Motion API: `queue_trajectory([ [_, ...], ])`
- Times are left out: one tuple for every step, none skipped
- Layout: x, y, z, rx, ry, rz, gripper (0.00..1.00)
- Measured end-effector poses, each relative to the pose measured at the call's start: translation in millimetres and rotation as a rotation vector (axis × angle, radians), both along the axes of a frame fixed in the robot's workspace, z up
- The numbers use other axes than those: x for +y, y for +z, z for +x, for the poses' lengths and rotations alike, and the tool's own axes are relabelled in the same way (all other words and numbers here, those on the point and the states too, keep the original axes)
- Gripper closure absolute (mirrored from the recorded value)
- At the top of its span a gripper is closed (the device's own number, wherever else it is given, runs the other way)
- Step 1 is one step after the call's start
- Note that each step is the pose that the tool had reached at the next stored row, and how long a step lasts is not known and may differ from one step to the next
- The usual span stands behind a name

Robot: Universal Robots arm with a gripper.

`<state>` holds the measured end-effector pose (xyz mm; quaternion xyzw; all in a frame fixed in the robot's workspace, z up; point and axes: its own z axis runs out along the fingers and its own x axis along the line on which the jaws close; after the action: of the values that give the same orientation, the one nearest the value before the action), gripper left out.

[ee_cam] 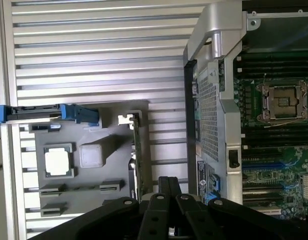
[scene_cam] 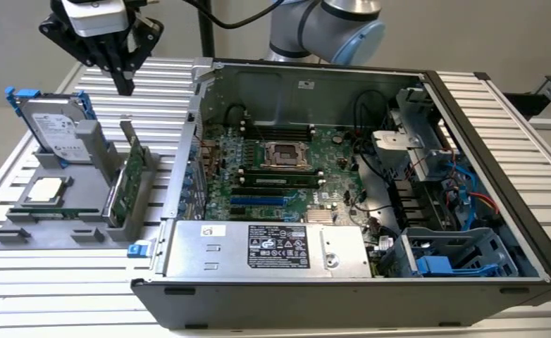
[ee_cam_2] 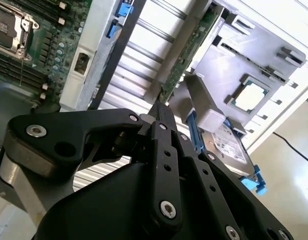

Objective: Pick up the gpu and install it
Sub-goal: 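Reach for the gpu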

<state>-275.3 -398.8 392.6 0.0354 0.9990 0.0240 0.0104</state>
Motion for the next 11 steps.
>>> queue_trajectory([
  [0.0,0.0,-1.4,0.0000,0.000,0.0000,1.00],
  [0.0,0.0,-2.6,0.0000,0.000,0.0000,1.00],
  [0.0,0.0,-3.9,0.0000,0.000,0.0000,1.00],
  [0.0,0.0,-5.1,0.0000,0.000,0.0000,1.00],
  [0.0,0.0,-6.5,0.0000,0.000,0.0000,1.00],
  [0.0,0.0,-7.8,0.0000,0.000,0.0000,1.00],
  [0.0,0.0,-9.1,0.0000,0.000,0.0000,1.00],
  [0.0,0.0,-10.3,0.0000,0.000,0.0000,1.00],
  [0.0,0.0,-11.6,0.0001,0.000,0.0000,1.00],
  [0.0,0.0,-12.9,0.0000,0.000,0.0000,1.00],
  [0.0,0.0,-14.2,0.0000,0.000,0.0000,1.00],
])
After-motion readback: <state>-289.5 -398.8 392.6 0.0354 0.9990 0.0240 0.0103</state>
